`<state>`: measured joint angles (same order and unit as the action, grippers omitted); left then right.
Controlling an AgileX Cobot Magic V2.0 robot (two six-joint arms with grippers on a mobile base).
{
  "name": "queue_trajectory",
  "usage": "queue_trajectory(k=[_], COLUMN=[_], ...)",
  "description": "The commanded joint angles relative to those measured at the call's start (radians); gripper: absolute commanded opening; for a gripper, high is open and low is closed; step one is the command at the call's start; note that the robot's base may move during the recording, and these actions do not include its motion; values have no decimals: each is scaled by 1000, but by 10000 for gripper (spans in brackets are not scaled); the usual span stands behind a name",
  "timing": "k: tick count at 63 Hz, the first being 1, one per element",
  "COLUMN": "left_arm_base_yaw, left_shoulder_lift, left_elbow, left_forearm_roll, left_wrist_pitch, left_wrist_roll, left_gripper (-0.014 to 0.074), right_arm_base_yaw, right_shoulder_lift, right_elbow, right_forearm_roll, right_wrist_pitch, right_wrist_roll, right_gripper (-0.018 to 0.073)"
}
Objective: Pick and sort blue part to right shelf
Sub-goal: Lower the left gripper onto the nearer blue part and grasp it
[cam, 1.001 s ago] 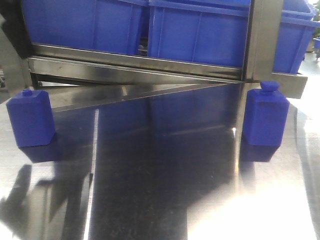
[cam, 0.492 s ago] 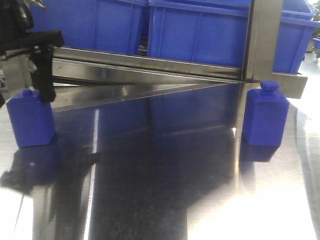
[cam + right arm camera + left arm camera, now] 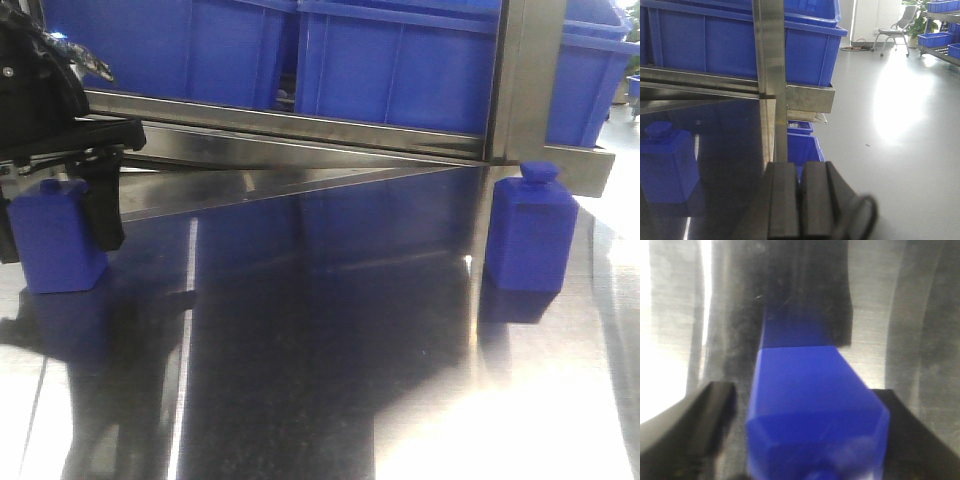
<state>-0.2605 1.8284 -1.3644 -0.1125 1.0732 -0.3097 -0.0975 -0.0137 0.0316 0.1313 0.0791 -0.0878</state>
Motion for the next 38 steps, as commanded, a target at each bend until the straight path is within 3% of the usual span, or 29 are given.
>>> queue_trajectory(k=[1,8,16,29,38], left_arm_base_yaw=[-6,-6,-6,-6,-10], left_shoulder_lift=[-46,-46,-46,-58,-150], left_elbow=[-33,-33,-35,-103,-104], left_forearm_roll=[-6,-6,-4,-1,4], left_wrist_pitch=[-6,-4,13,99,94], left_wrist_roll=[-13,-13,-4,92,175], left_gripper=[395,322,314,314,314], right_arm_base_yaw=[3,3,3,3,3], right_shoulder_lift=[-17,-17,-17,-17,-17], right_elbow=[-23,-23,-23,-23,-23], right_forearm_roll=[-6,-6,-6,-6,-6], right_wrist_pitch=[-85,-85,-85,-85,-85], right_wrist_roll=[-3,-3,-3,-3,-3], right_gripper=[65,65,65,65,65])
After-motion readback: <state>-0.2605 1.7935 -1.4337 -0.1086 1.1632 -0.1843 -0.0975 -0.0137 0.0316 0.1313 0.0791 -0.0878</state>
